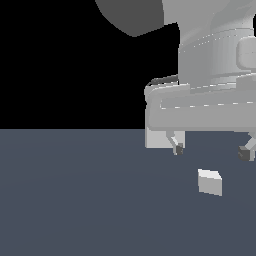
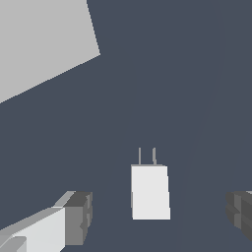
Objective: Plug the charger into the wall socket.
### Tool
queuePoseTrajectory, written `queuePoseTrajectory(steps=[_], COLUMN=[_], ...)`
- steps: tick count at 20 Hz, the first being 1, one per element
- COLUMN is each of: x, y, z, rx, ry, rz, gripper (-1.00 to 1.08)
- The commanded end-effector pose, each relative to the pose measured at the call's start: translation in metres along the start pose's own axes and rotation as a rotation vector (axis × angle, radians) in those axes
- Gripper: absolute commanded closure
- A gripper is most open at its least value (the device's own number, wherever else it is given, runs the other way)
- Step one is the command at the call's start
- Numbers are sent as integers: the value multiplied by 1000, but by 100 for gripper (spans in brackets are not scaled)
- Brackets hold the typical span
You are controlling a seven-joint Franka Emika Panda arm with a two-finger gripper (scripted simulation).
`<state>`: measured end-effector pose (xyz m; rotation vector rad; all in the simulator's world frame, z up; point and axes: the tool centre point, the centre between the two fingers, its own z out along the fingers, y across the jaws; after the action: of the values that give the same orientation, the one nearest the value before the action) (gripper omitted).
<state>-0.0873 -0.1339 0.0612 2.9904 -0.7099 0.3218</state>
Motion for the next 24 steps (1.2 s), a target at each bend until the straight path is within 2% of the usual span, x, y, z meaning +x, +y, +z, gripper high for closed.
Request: queuePoseTrajectory(steps=[1,10,16,17,24], x=[-1,-9,-11,-11,-11], y=[0,0,0,0,0], z=[4,39,48,48,48], rx=[0,2,2,2,2], ry=[0,1,1,1,1], rz=[0,3,3,3,3], gripper=[-92,-92,-92,108,108])
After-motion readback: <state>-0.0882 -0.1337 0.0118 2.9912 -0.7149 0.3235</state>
